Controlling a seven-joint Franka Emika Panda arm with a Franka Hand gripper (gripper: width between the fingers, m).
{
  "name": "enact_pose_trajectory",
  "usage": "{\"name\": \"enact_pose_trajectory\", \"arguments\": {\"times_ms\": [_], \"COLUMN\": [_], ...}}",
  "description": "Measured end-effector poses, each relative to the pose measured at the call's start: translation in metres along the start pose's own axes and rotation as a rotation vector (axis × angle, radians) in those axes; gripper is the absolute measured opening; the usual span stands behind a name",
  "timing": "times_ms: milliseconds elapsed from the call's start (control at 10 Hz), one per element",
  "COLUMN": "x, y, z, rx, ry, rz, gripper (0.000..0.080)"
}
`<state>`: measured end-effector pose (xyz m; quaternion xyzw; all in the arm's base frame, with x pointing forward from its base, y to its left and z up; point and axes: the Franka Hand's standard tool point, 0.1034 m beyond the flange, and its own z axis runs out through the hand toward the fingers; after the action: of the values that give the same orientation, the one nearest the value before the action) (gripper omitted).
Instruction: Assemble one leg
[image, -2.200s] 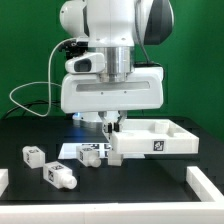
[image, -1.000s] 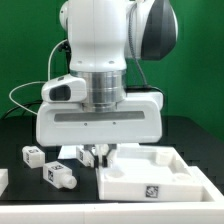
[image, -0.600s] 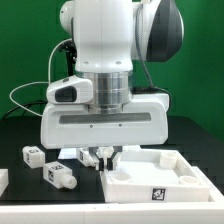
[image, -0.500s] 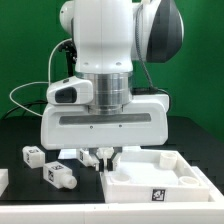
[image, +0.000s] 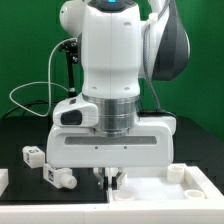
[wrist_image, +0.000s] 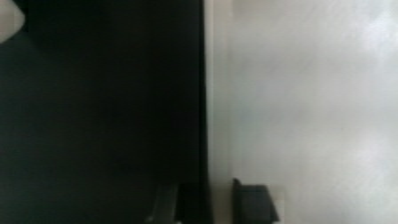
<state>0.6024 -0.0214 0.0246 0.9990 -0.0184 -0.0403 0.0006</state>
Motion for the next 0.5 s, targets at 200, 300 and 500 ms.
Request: {"name": "enact_pose_trajectory", "arguments": {"times_ms": [200, 300, 500], "x": [0.0, -0.001, -0.019], "y": [0.0, 0.0, 0.002], "z": [0.0, 0.0, -0.013], "rx": [-0.001, -0.001, 0.005], "ry": [0.014, 0.013, 0.005], "rz": [0.0, 0.0, -0.031], "gripper": [0.0051, 0.0134, 0.033]}}
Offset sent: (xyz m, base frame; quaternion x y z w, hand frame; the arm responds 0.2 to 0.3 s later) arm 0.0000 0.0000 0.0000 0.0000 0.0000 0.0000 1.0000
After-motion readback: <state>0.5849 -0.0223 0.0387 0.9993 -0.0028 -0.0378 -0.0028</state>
